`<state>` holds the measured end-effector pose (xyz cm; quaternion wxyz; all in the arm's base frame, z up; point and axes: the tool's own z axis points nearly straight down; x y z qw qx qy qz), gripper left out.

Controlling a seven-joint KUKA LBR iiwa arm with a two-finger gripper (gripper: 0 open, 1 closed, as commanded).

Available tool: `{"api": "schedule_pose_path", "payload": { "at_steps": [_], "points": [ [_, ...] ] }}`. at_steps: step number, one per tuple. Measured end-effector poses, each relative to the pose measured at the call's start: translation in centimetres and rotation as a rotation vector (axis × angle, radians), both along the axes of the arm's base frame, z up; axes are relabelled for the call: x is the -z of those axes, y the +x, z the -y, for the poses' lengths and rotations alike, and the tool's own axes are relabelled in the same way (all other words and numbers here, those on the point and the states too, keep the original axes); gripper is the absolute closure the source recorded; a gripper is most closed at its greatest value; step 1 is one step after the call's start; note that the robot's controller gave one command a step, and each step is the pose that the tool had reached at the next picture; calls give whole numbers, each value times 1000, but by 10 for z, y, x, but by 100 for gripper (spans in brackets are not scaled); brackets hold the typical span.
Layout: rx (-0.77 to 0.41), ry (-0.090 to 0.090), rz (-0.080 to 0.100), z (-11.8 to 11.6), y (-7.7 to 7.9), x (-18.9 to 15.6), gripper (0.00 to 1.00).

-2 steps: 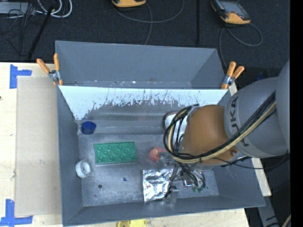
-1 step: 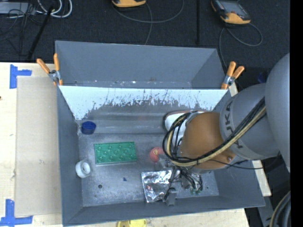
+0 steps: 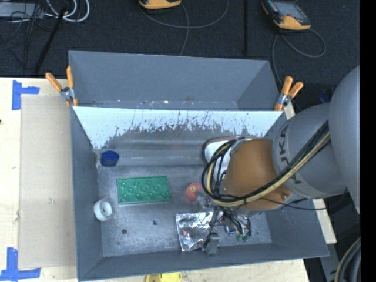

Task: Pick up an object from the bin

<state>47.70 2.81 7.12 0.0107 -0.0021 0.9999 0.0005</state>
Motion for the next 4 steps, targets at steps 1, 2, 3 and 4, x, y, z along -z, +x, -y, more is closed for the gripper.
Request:
{"api": "schedule_pose_path", "payload": {
  "at_steps": [1, 2, 3, 4],
  "points": [
    [-1, 0, 0, 0, 0, 0, 100],
    [-4, -1, -19, 0, 1, -7, 100],
    [-7, -1, -20, -1, 1, -6, 100],
    [-10, -1, -20, 0, 1, -43, 100]
  ]
}}
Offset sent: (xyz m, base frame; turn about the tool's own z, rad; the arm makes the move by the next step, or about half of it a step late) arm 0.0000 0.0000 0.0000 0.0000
